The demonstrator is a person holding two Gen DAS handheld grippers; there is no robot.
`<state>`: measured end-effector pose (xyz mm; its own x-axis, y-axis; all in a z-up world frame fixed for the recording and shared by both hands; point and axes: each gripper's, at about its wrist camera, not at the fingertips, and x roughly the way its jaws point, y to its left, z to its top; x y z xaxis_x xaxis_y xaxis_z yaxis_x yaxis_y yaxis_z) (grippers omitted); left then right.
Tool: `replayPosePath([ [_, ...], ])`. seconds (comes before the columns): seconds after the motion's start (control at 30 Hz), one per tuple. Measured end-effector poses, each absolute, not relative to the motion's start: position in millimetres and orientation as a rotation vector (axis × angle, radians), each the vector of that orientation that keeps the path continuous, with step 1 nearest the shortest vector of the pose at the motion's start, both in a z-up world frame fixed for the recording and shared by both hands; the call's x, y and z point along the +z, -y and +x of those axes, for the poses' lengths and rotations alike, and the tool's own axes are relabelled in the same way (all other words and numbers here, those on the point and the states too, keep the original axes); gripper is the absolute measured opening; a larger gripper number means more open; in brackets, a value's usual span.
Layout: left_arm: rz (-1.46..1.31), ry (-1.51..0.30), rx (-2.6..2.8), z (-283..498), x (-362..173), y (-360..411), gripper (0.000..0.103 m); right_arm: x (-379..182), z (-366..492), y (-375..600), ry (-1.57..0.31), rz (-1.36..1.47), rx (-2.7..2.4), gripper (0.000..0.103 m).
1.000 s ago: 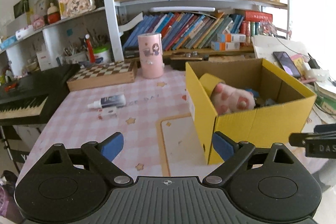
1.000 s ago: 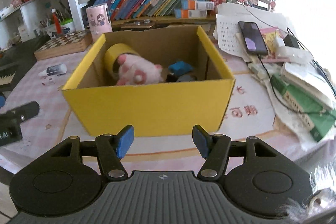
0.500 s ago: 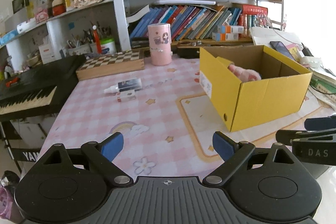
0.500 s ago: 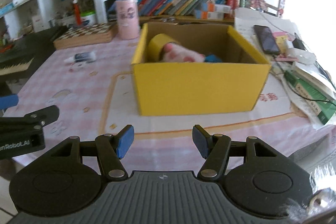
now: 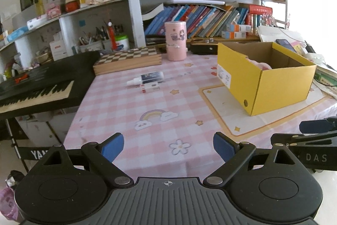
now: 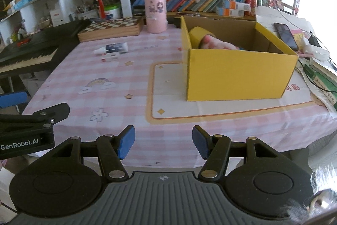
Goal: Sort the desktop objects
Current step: 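Move both open grippers away from the box toward the spray bottle and small box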
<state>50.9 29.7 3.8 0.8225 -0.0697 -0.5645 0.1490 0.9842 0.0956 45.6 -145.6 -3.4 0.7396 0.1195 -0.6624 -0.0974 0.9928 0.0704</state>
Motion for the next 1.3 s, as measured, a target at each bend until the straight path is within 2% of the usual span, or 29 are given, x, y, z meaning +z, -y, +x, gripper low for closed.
replayPosePath([
  [1.3,0.119,-0.524,-0.03,30,12,-95,0.094,8,43,64,-0.678,-0.065,0.222,0.058],
])
